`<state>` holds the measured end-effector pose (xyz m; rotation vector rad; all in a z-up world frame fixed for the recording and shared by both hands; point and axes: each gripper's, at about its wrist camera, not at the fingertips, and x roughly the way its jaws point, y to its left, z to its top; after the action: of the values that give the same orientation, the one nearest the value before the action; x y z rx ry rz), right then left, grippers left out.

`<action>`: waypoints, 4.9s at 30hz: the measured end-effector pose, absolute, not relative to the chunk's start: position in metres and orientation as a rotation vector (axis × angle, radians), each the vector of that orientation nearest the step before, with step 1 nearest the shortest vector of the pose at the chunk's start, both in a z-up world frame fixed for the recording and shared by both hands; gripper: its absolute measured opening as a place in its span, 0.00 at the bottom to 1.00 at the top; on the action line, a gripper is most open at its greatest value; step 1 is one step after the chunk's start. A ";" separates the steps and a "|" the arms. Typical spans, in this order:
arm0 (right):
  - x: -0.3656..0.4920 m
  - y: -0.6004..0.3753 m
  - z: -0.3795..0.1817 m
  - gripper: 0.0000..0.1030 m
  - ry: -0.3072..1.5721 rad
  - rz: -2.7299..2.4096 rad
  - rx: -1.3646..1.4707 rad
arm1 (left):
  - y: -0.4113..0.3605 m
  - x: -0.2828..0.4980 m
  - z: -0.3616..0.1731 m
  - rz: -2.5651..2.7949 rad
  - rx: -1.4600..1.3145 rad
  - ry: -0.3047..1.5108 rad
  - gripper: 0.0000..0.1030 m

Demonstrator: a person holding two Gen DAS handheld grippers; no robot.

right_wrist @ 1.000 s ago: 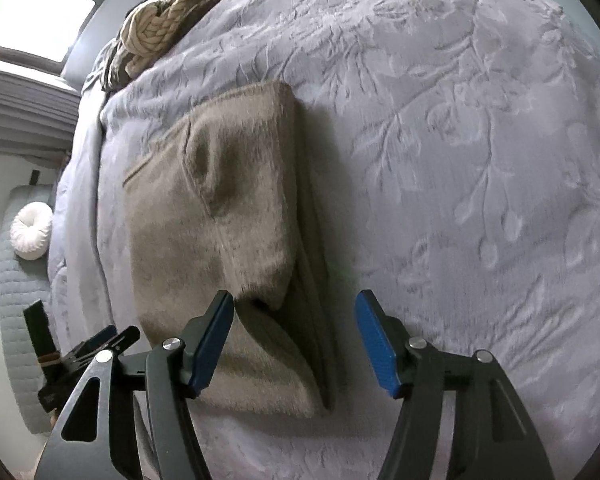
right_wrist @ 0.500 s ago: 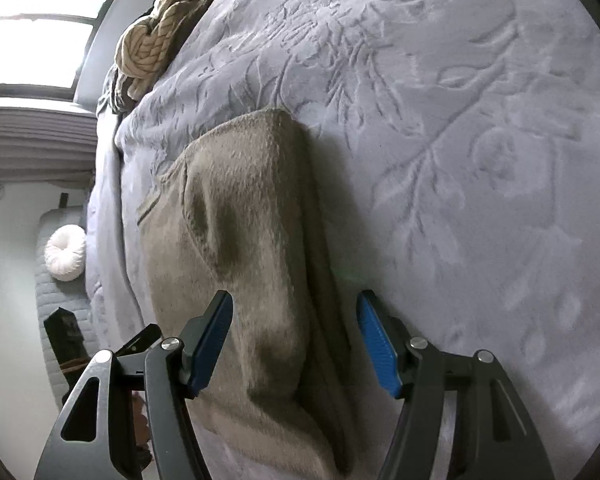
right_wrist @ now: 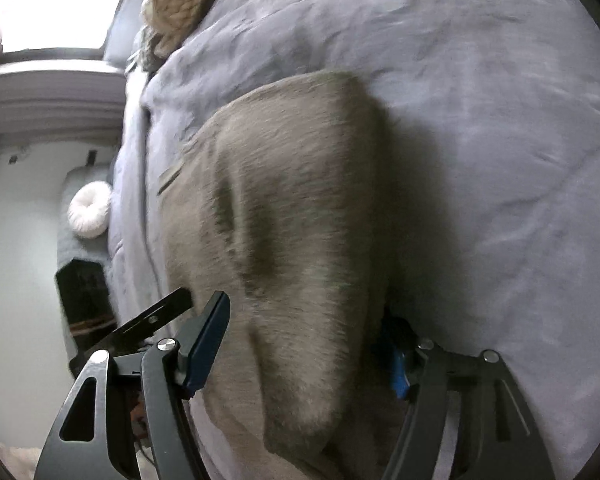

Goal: Fold small clothes

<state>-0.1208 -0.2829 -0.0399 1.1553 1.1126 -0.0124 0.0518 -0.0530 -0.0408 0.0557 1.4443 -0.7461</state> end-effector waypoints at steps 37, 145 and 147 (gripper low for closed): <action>-0.088 -0.208 -0.002 0.31 1.020 0.190 1.324 | -0.026 0.030 0.020 -0.898 -0.015 1.347 0.48; -0.092 -0.026 0.086 1.00 1.437 -0.406 0.481 | 0.145 -0.087 0.054 -0.345 0.284 1.418 0.96; -0.091 -0.025 0.087 1.00 1.432 -0.422 0.466 | 0.144 -0.087 0.056 -0.339 0.289 1.410 0.96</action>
<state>-0.0909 -0.0255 0.0874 0.4662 1.4325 -0.4221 -0.0870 0.1442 0.0556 0.2886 1.4096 -0.3395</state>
